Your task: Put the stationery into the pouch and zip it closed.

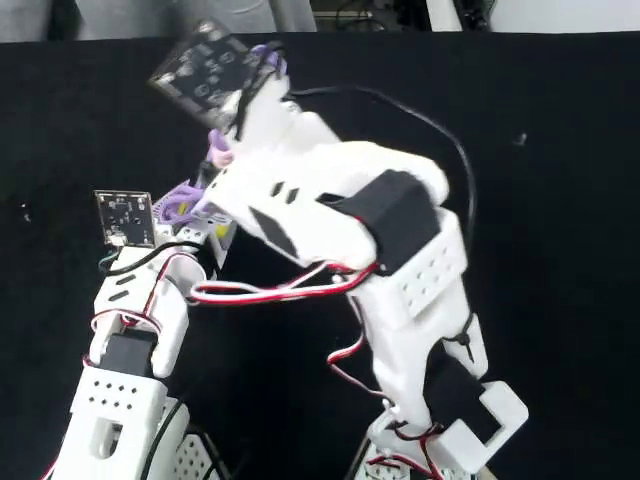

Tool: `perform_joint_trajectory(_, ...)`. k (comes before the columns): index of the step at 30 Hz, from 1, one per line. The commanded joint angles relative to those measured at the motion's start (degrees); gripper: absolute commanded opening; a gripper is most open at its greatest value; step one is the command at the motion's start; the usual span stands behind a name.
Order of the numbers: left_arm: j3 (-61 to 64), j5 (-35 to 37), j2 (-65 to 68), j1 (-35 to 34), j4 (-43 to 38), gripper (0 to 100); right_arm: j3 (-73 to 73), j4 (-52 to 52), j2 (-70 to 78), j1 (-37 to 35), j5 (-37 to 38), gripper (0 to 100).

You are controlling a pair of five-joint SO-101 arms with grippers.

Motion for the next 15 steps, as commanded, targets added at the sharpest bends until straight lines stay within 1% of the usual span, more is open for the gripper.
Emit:
perform_joint_trajectory(1,0.0,0.2,0.2,-0.9,-4.5,22,-4.8,2.0,-0.4,0.9,1.4,1.1)
perform_joint_trajectory(4,4.3,-1.8,0.2,-2.9,-11.7,22,-4.4,3.8,-0.3,0.7,2.7,1.1)
perform_joint_trajectory(6,6.1,-3.0,0.4,-3.6,-14.8,22,-2.1,4.0,-0.4,0.9,2.7,1.1)
perform_joint_trajectory(8,7.0,-3.1,0.2,-3.6,-15.3,22,1.5,4.0,-0.4,0.9,3.2,1.1)
perform_joint_trajectory(15,7.5,-3.1,0.2,-3.6,-15.3,22,12.5,4.0,-0.6,1.1,10.7,1.1)
